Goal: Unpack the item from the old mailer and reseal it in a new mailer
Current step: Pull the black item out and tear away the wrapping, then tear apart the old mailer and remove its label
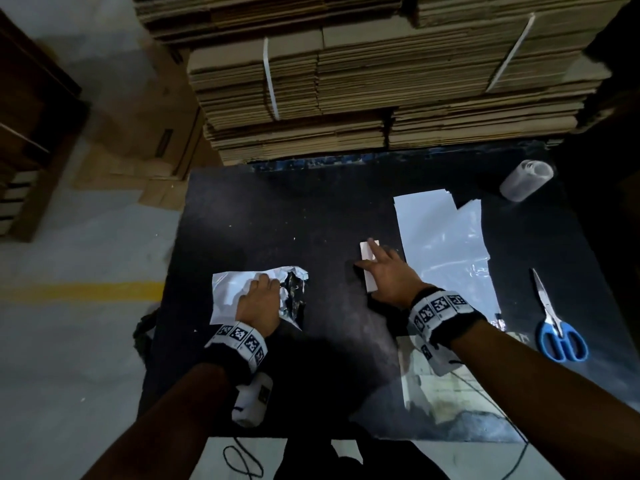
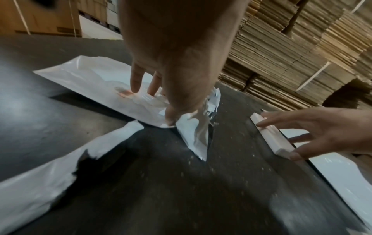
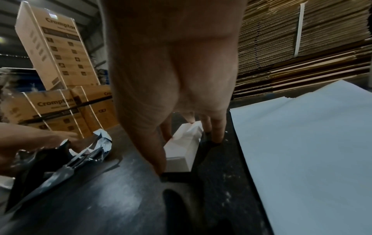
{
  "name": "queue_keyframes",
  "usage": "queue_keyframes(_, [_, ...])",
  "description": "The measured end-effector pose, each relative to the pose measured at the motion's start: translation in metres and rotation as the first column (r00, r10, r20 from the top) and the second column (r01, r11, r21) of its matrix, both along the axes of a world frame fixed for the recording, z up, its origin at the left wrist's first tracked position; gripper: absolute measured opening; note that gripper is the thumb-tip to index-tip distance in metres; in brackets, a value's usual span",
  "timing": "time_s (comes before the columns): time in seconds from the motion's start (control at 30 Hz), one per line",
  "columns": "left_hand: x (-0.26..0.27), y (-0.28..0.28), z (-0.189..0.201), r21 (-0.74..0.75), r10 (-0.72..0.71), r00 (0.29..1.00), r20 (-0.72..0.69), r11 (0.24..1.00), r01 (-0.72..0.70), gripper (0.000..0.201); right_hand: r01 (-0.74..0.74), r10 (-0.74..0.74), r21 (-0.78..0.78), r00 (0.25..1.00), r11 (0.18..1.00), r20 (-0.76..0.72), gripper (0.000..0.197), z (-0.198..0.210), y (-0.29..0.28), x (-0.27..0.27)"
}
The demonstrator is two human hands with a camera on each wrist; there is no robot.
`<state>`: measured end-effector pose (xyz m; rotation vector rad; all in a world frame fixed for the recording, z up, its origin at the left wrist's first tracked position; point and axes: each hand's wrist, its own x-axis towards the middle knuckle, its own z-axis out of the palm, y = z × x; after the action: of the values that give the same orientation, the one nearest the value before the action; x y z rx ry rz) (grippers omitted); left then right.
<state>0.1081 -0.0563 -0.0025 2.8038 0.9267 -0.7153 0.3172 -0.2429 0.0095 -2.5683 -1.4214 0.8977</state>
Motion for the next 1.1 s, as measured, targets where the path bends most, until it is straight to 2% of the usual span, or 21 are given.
queue_keyframes(0.1, [0.0, 0.013, 0.007, -0.147, 0.005, 0.998, 0.06, 0.989, 0.004, 0.053, 0.129, -0.129, 0.129, 0.992, 0.983, -0.01, 0.063, 0.007, 0.004, -0.01])
queue_keyframes(0.17, [-0.004, 0.023, 0.017, -0.258, 0.039, 0.984, 0.174, 0.966, 0.008, 0.058, 0.231, -0.229, 0.257, 0.973, 0.939, -0.035, 0.052, 0.013, 0.01, -0.024])
queue_keyframes(0.23, [-0.012, 0.037, 0.026, -0.284, 0.11, 0.938, 0.33, 0.959, -0.012, 0.059, 0.308, -0.293, 0.361, 0.951, 0.88, -0.098, 0.043, 0.022, 0.02, -0.044])
queue_keyframes(0.3, [-0.025, 0.056, 0.034, -0.255, 0.184, 0.889, 0.42, 0.964, -0.079, 0.05, 0.345, -0.313, 0.466, 0.938, 0.815, -0.147, 0.034, 0.033, 0.032, -0.068])
queue_keyframes(0.37, [-0.041, 0.074, 0.04, -0.237, 0.279, 0.856, 0.436, 0.953, -0.19, 0.036, 0.374, -0.323, 0.542, 0.927, 0.753, -0.191, 0.023, 0.045, 0.048, -0.097])
queue_keyframes(0.43, [-0.055, 0.089, 0.041, -0.25, 0.412, 0.793, 0.449, 0.91, -0.331, 0.02, 0.389, -0.318, 0.551, 0.921, 0.738, -0.224, 0.018, 0.052, 0.067, -0.124])
queue_keyframes(0.47, [-0.062, 0.095, 0.041, -0.273, 0.474, 0.766, 0.434, 0.88, -0.389, 0.016, 0.388, -0.304, 0.536, 0.922, 0.75, -0.242, 0.018, 0.051, 0.079, -0.135])
queue_keyframes(0.6, [-0.081, 0.102, 0.026, -0.376, 0.602, 0.718, 0.35, 0.792, -0.481, 0.032, 0.374, -0.261, 0.459, 0.92, 0.806, -0.292, 0.02, 0.034, 0.122, -0.167])
queue_keyframes(0.77, [-0.087, 0.098, 0.006, -0.575, 0.715, 0.652, 0.252, 0.653, -0.493, 0.04, 0.411, -0.331, 0.274, 0.896, 0.87, -0.295, 0.018, 0.011, 0.153, -0.186])
queue_keyframes(0.87, [-0.086, 0.1, -0.015, -0.679, 0.791, 0.575, 0.208, 0.54, -0.497, 0.052, 0.381, -0.318, 0.211, 0.906, 0.9, -0.279, 0.017, 0.002, 0.16, -0.194])
queue_keyframes(0.93, [-0.081, 0.096, -0.009, -0.782, 0.843, 0.525, 0.118, 0.405, -0.474, 0.043, 0.375, -0.318, 0.21, 0.911, 0.903, -0.261, 0.021, -0.002, 0.161, -0.198])
queue_keyframes(1.0, [-0.077, 0.09, 0.003, -0.845, 0.852, 0.524, 0.006, 0.285, -0.453, 0.021, 0.374, -0.317, 0.223, 0.914, 0.9, -0.252, 0.022, -0.005, 0.161, -0.202])
queue_keyframes(1.1, [-0.074, 0.091, 0.006, -0.889, 0.867, 0.497, -0.026, 0.207, -0.408, 0.004, 0.38, -0.322, 0.25, 0.915, 0.891, -0.245, 0.023, -0.002, 0.162, -0.206])
